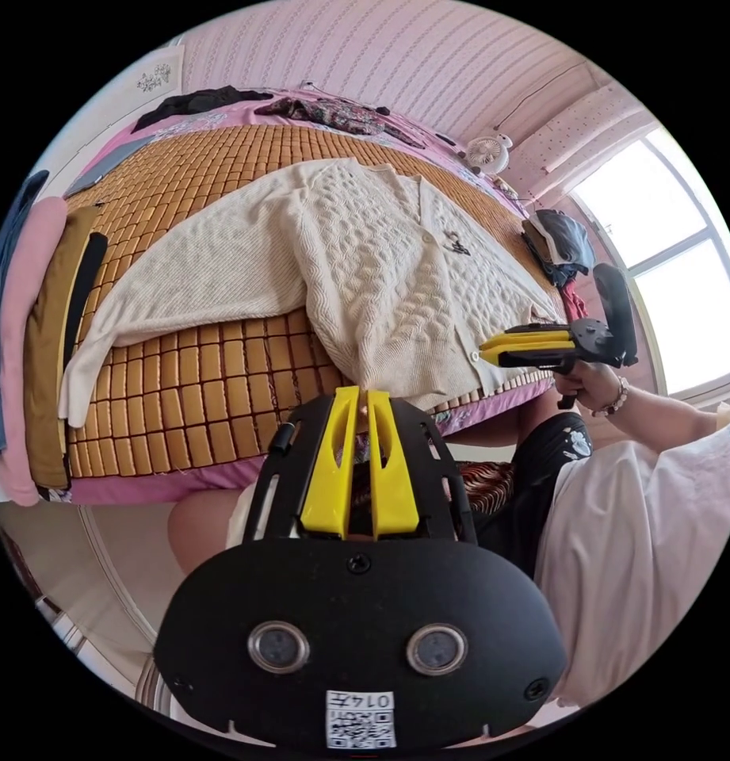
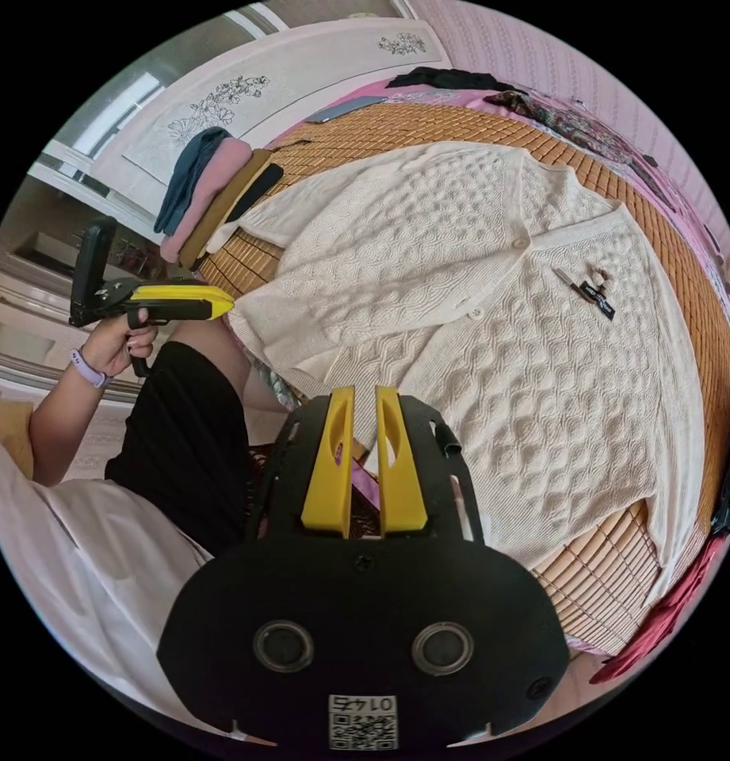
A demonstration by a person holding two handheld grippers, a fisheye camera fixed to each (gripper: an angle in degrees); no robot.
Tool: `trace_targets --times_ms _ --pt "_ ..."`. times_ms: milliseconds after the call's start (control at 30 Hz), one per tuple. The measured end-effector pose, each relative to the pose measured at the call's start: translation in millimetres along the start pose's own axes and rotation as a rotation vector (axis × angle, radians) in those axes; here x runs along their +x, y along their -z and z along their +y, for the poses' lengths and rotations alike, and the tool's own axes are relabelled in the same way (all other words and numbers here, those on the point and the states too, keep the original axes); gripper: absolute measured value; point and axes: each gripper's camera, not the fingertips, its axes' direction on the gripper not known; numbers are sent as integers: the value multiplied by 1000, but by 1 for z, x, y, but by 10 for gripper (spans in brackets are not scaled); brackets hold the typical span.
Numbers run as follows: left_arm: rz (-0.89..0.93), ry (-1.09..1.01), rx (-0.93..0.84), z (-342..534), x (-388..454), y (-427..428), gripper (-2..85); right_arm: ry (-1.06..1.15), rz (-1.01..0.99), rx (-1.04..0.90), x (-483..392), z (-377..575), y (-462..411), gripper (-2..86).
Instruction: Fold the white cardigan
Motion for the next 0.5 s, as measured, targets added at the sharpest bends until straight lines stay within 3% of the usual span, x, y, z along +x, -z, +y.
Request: trace_targets --times_ms 300,500 --pt "21 -26 20 -4 8 -7 11 148 112 -97 -61 -40 -42 49" --pt "-6 -101 -95 -25 16 -34 36 153 126 -58 -59 -49 4 -1"
